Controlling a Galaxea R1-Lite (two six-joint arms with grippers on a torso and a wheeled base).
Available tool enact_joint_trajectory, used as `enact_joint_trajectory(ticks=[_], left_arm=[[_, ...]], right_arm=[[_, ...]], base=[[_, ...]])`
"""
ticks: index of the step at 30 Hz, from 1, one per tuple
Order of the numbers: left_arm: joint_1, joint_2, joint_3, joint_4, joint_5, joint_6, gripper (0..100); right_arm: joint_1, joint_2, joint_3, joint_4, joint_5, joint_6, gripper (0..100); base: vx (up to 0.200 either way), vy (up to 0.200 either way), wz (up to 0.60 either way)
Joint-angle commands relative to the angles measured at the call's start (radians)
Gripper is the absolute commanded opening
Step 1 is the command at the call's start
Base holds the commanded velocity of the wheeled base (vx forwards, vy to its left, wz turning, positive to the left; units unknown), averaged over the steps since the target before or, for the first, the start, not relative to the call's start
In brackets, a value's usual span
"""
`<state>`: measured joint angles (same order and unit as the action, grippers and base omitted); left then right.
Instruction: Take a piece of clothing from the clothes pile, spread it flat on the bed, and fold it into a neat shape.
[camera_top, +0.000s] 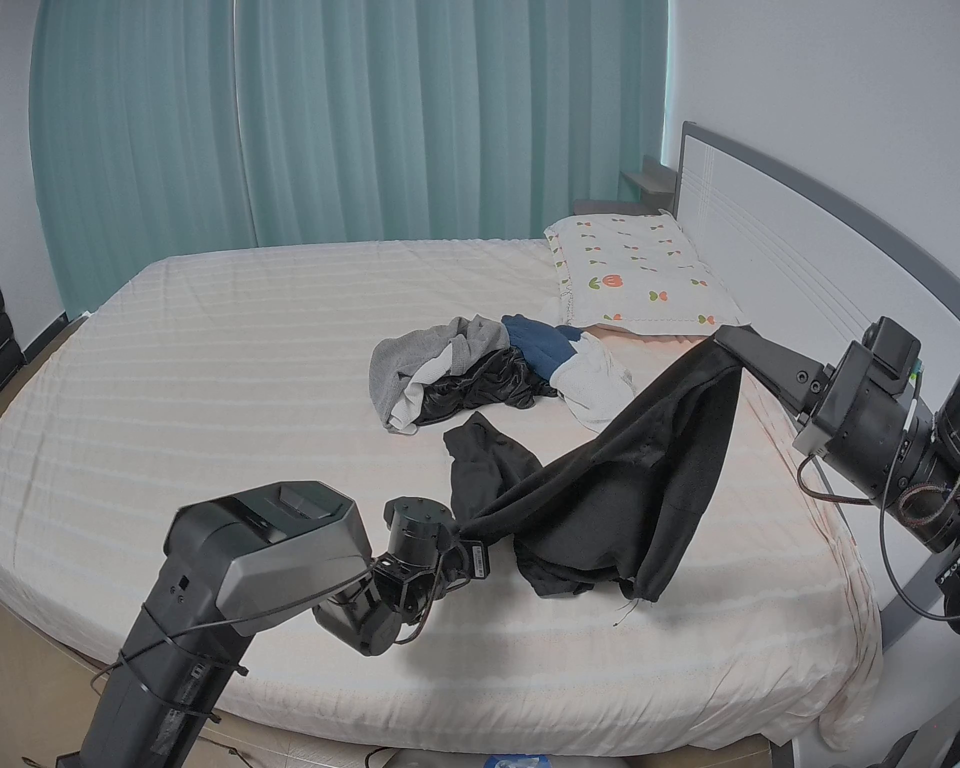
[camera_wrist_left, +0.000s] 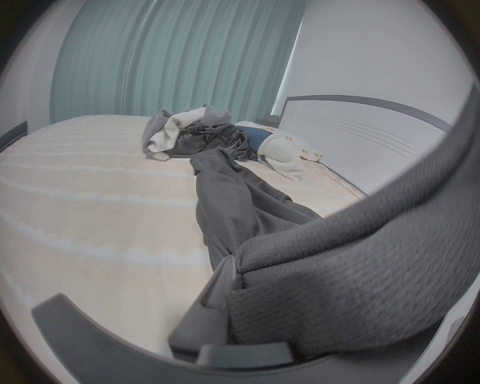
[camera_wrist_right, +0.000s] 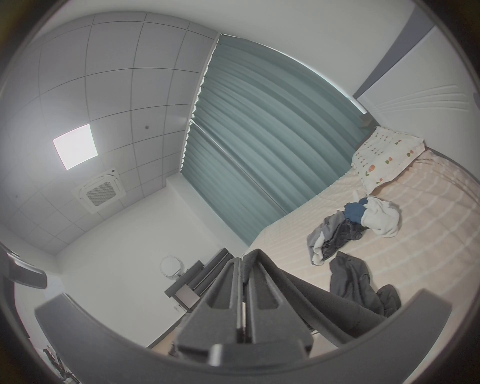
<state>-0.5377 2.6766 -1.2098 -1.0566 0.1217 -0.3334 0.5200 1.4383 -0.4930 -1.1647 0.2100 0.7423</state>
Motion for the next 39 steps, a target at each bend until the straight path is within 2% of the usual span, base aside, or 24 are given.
enact_joint_trajectory(ticks=[1, 4, 5, 6, 12, 17, 18, 21, 24, 30, 32, 33, 35, 39], left_arm=[[0.028, -0.231, 0.211, -0.006, -0.013, -0.05, 0], [0.028, -0.388, 0.329, 0.001, -0.02, -0.125, 0], [0.028, -0.388, 0.329, 0.001, -0.02, -0.125, 0], [0.028, -0.489, 0.401, 0.009, -0.036, -0.145, 0], [0.056, -0.727, 0.564, 0.007, -0.04, -0.182, 0], [0.096, -0.854, 0.63, 0.003, -0.04, -0.268, 0], [0.104, -0.899, 0.635, 0.003, -0.04, -0.309, 0], [0.104, -0.945, 0.636, 0.003, -0.04, -0.363, 0], [0.097, -0.969, 0.65, 0.006, -0.042, -0.386, 0], [0.085, -0.975, 0.736, 0.004, -0.074, -0.457, 0], [0.091, -0.982, 0.751, 0.003, -0.109, -0.495, 0], [0.096, -0.983, 0.77, 0.006, -0.152, -0.513, 0], [0.097, -0.975, 0.791, -0.002, -0.182, -0.512, 0], [0.099, -0.977, 0.796, -0.003, -0.18, -0.507, 0]], right_arm=[[-0.078, 0.09, 0.011, 0.01, 0.0, -0.008, 0], [-0.107, 0.14, 0.013, 0.011, -0.003, -0.011, 0], [-0.107, 0.14, 0.013, 0.011, -0.003, -0.011, 0], [-0.117, 0.175, 0.021, 0.011, -0.004, -0.012, 0], [-0.129, 0.275, 0.014, -0.004, -0.024, -0.011, 0], [-0.12, 0.292, -0.03, -0.052, -0.112, -0.012, 0], [-0.121, 0.281, -0.07, -0.09, -0.146, -0.012, 0], [-0.129, 0.271, -0.118, -0.148, -0.178, -0.02, 0], [-0.132, 0.261, -0.11, -0.187, -0.178, -0.034, 0], [-0.127, 0.304, 0.01, -0.268, -0.159, -0.026, 0], [-0.126, 0.327, 0.025, -0.277, -0.167, -0.024, 0], [-0.129, 0.337, 0.04, -0.288, -0.172, -0.021, 0], [-0.135, 0.337, 0.076, -0.29, -0.162, -0.009, 0], [-0.135, 0.338, 0.079, -0.293, -0.173, -0.006, 0]], base=[[0.0, 0.0, 0.0], [0.0, 0.0, 0.0], [0.0, 0.0, 0.0], [0.0, 0.0, 0.0], [0.0, 0.0, 0.0], [0.0, 0.0, 0.0], [0.0, 0.0, 0.0], [0.0, 0.0, 0.0], [0.0, 0.0, 0.0], [0.0, 0.0, 0.0], [0.0, 0.0, 0.0], [0.0, 0.0, 0.0], [0.0, 0.0, 0.0], [0.0, 0.0, 0.0]])
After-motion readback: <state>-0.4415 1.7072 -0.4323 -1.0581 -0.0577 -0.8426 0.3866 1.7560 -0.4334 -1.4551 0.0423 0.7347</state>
